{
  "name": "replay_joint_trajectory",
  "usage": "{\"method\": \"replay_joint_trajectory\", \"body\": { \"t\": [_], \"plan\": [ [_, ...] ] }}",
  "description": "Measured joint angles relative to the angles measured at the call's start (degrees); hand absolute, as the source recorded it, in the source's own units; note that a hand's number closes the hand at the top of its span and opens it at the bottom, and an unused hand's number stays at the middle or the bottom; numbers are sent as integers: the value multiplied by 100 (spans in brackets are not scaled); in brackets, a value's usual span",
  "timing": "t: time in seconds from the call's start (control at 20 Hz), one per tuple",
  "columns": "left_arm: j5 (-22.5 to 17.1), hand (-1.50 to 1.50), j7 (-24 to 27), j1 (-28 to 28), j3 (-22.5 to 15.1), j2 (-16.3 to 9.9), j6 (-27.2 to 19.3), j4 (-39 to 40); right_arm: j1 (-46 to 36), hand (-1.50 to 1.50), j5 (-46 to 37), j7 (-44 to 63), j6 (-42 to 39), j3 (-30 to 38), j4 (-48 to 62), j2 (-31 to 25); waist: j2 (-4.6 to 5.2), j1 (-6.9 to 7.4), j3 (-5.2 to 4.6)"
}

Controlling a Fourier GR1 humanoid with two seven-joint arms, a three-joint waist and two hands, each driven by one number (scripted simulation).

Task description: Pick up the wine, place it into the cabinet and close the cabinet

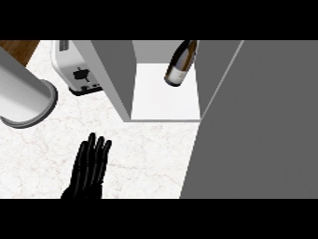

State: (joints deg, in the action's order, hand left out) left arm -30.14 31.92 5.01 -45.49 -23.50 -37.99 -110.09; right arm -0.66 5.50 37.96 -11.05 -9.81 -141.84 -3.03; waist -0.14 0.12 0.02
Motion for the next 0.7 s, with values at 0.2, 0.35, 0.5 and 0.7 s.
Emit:
{"method": "replay_joint_trajectory", "body": {
  "t": [0.2, 0.35, 0.5, 0.7],
  "plan": [
    [-60, -150, 22, 296, 203, -329, 304, -291, 122, 150, 39, 25, -130, -189, -27, -3, 0, -6, -1],
    [-216, -150, 73, 481, 466, -536, 532, -422, 240, 150, 97, 173, -139, -426, -22, 101, 0, -5, -3],
    [-351, -150, 37, 629, 766, -760, 658, -618, 433, 150, 144, 335, -102, -740, -17, 230, -3, -1, -3],
    [-677, -150, 107, 921, 1327, -1094, 1026, -843, 687, 150, 189, 518, -6, -1208, -46, 305, -8, 5, -4]
  ]
}}
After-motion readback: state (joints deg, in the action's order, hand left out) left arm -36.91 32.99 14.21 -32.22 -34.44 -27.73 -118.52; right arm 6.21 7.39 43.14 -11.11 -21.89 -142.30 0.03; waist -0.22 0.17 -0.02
